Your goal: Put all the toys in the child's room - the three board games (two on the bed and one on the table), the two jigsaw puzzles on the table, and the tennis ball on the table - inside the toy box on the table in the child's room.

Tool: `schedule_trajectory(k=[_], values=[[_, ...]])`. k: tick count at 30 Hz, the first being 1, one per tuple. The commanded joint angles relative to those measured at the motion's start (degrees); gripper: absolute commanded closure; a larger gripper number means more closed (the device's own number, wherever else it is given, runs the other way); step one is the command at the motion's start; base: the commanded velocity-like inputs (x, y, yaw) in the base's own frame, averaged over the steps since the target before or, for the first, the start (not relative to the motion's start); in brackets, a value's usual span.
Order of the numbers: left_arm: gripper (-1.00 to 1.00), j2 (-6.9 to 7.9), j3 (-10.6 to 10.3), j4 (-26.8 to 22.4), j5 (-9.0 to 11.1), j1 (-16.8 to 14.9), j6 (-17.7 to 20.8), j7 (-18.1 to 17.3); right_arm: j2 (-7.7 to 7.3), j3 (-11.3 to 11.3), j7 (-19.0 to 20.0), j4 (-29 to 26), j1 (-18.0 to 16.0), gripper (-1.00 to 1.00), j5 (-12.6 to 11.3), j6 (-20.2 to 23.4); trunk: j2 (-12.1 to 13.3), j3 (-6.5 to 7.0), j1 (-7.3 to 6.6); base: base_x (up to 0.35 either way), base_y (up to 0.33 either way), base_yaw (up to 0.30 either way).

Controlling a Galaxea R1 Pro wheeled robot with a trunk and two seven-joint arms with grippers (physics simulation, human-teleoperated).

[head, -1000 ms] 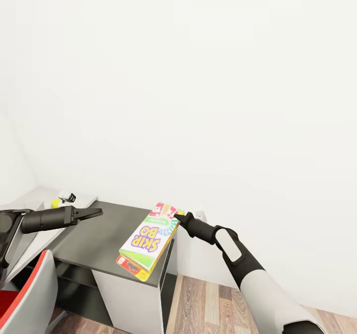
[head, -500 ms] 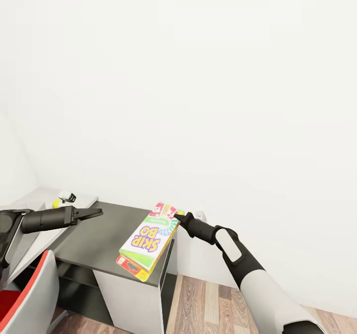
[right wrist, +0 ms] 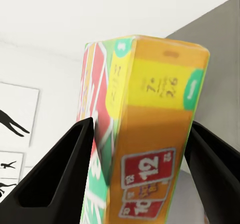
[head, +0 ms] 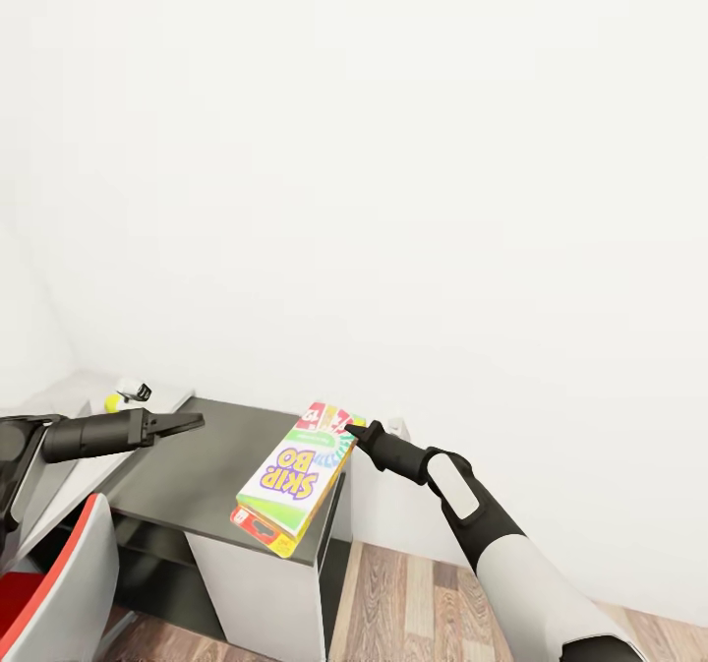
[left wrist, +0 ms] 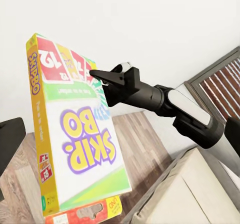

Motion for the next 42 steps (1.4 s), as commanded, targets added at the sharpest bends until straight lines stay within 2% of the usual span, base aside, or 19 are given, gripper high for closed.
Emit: schedule_trajectory(k=[1, 12, 18, 24, 42], values=[[-1.00, -0.01, 0.0, 0.0, 0.0, 0.0, 0.6, -0.2, 0.00, 0.0, 0.0, 0.0, -0.1, 1.00, -0.1, 0.2, -0.1, -0.23, 0.04, 0.000, 0.000, 0.000], [-1.00, -0.01, 0.0, 0.0, 0.0, 0.0, 0.6, -0.2, 0.00, 0.0, 0.1, -0.1, -0.1, 1.00, -0.1, 0.1, -0.1, -1.26, 0.04, 0.000, 0.000, 0.000], [-1.00, 0.03, 0.0, 0.0, 0.0, 0.0, 0.6, -0.2, -0.11, 0.0, 0.1, -0.1, 0.1, 1.00, -0.3, -2.0, -0.1, -1.82, 0.04, 0.000, 0.000, 0.000], [-1.00, 0.03, -0.1, 0.0, 0.0, 0.0, 0.5, -0.2, -0.17, 0.0, 0.1, -0.1, 0.1, 1.00, -0.4, -2.4, -0.1, -2.34, 0.04, 0.000, 0.000, 0.000], [-1.00, 0.03, 0.0, 0.0, 0.0, 0.0, 0.5, -0.2, -0.01, 0.1, 0.1, -0.1, 0.2, 1.00, -0.2, -3.0, -0.1, -2.46, 0.04, 0.000, 0.000, 0.000]])
